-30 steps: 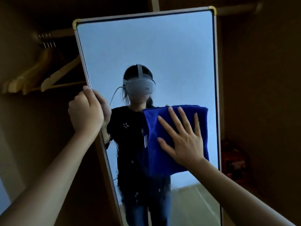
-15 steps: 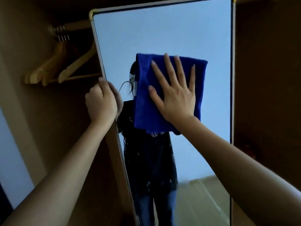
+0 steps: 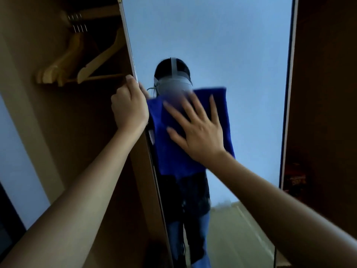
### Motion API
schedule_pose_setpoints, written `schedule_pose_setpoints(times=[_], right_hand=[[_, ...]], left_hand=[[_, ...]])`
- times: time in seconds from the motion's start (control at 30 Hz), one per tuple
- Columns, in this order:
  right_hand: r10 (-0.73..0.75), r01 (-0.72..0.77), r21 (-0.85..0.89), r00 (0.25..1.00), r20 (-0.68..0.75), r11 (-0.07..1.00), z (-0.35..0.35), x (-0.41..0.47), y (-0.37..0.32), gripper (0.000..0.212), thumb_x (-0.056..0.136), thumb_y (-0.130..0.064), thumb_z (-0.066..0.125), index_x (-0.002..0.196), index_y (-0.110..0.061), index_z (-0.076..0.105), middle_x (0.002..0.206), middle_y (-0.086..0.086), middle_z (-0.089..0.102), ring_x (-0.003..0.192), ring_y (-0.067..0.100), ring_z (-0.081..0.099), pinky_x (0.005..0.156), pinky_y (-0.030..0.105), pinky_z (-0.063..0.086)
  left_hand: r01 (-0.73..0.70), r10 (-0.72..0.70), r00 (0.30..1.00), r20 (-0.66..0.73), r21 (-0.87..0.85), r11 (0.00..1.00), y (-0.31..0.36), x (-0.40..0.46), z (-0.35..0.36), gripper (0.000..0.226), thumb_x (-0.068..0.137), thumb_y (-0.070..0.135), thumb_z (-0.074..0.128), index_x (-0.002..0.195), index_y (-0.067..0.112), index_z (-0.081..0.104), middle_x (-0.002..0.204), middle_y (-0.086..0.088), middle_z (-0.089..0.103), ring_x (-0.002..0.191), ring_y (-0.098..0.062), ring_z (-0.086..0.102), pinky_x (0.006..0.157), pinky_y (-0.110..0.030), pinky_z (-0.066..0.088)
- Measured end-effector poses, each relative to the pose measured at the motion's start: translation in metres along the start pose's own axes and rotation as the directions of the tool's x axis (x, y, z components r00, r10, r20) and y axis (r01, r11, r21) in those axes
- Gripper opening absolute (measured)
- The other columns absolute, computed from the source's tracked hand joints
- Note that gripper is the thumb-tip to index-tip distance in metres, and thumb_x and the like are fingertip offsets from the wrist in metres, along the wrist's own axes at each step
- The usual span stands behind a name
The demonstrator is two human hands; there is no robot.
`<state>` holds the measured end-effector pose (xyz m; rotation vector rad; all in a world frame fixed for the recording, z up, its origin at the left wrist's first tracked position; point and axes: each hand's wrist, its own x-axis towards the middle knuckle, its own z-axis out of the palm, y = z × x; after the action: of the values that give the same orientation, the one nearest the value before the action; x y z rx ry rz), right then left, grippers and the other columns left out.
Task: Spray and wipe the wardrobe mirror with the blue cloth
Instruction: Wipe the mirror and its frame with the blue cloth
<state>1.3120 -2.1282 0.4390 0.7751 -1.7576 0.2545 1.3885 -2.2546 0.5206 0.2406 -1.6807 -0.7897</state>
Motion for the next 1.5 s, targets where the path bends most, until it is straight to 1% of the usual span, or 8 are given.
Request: schedule_pose_setpoints(times=[0.07,0.2,0.63,0.83,1.0,1.17,1.33,1.5], right_hand=[[0.037,-0.037,0.012,0.999,-0.023,0.999,-0.012,0.042,0.001,0.06,0.098,-0.058,0.03,0.153,-0.038,0.019,0.163,-0.004,0.014,0.151,0.019,0.007,0.118,0.051,-0.008],[0.084,-0.084,0.006,0.995,-0.044,0.996,-0.016,0.07,-0.011,0.06,0.099,-0.057,0.025,0.155,-0.036,0.016,0.164,-0.003,0.011,0.151,0.021,0.005,0.119,0.054,-0.006],[-0.023,0.022,0.022,0.999,0.038,1.0,0.034,-0.076,-0.057,0.06,0.098,-0.054,0.038,0.153,-0.036,0.022,0.162,-0.005,0.011,0.15,0.016,0.002,0.119,0.053,-0.004],[-0.074,0.074,-0.004,0.993,0.087,0.997,0.042,-0.106,-0.057,0.059,0.098,-0.055,0.033,0.152,-0.038,0.019,0.161,-0.008,0.007,0.15,0.014,-0.004,0.119,0.051,-0.008],[-0.093,0.096,-0.019,0.989,0.112,0.995,0.034,-0.078,-0.044,0.055,0.101,-0.052,0.027,0.153,-0.039,0.014,0.163,-0.007,0.005,0.15,0.015,-0.007,0.119,0.05,-0.011],[0.067,-0.067,0.029,0.998,-0.009,0.997,0.008,-0.001,-0.024,0.055,0.101,-0.051,0.03,0.153,-0.038,0.019,0.163,-0.005,0.015,0.15,0.017,0.008,0.119,0.051,-0.006],[0.103,-0.102,0.061,0.995,-0.014,0.993,0.013,-0.018,-0.035,0.057,0.102,-0.05,0.032,0.154,-0.036,0.017,0.163,-0.003,0.012,0.151,0.018,0.004,0.119,0.053,-0.007],[0.006,-0.009,0.046,0.998,0.07,0.999,0.038,-0.09,-0.051,0.057,0.1,-0.052,0.034,0.153,-0.038,0.019,0.162,-0.005,0.008,0.15,0.015,0.0,0.119,0.052,-0.007]], left_hand=[[0.027,-0.025,0.999,0.038,-0.055,0.998,-0.002,0.001,-0.002,0.048,0.105,0.037,0.024,0.068,0.02,0.05,0.062,0.005,0.052,0.049,-0.004,0.05,0.052,-0.02,0.039],[0.059,-0.053,0.997,0.062,-0.094,0.994,-0.002,0.006,-0.005,0.049,0.104,0.042,0.023,0.067,0.022,0.048,0.063,0.006,0.052,0.049,-0.004,0.048,0.052,-0.019,0.037],[0.056,-0.057,0.998,-0.004,-0.021,0.998,0.012,-0.001,-0.007,0.047,0.106,0.034,0.025,0.061,0.027,0.035,0.062,0.012,0.038,0.043,0.026,0.04,0.05,0.001,0.034],[0.01,-0.009,1.0,-0.022,0.037,0.999,0.006,-0.001,-0.007,0.049,0.106,0.029,0.028,0.061,0.019,0.043,0.061,0.01,0.043,0.045,0.016,0.047,0.05,-0.001,0.036],[-0.025,0.028,0.998,-0.057,0.061,0.998,-0.001,-0.001,-0.003,0.041,0.105,0.02,0.031,0.09,0.002,0.065,0.071,0.003,0.051,0.071,-0.005,0.046,0.054,-0.004,0.034],[-0.065,0.068,0.997,-0.038,0.083,0.994,-0.01,-0.005,0.001,0.048,0.105,0.021,0.029,0.059,0.023,0.04,0.056,0.009,0.042,0.045,0.01,0.048,0.049,-0.007,0.036],[-0.098,0.099,0.995,-0.014,0.062,0.993,-0.028,-0.013,0.002,0.049,0.105,0.026,0.028,0.06,0.02,0.047,0.053,0.006,0.049,0.043,0.003,0.05,0.047,-0.013,0.039],[-0.101,0.107,0.994,-0.04,0.128,0.987,-0.032,-0.027,0.003,0.042,0.104,0.022,0.033,0.079,0.006,0.062,0.067,0.004,0.053,0.049,0.005,0.045,0.053,-0.002,0.036]])
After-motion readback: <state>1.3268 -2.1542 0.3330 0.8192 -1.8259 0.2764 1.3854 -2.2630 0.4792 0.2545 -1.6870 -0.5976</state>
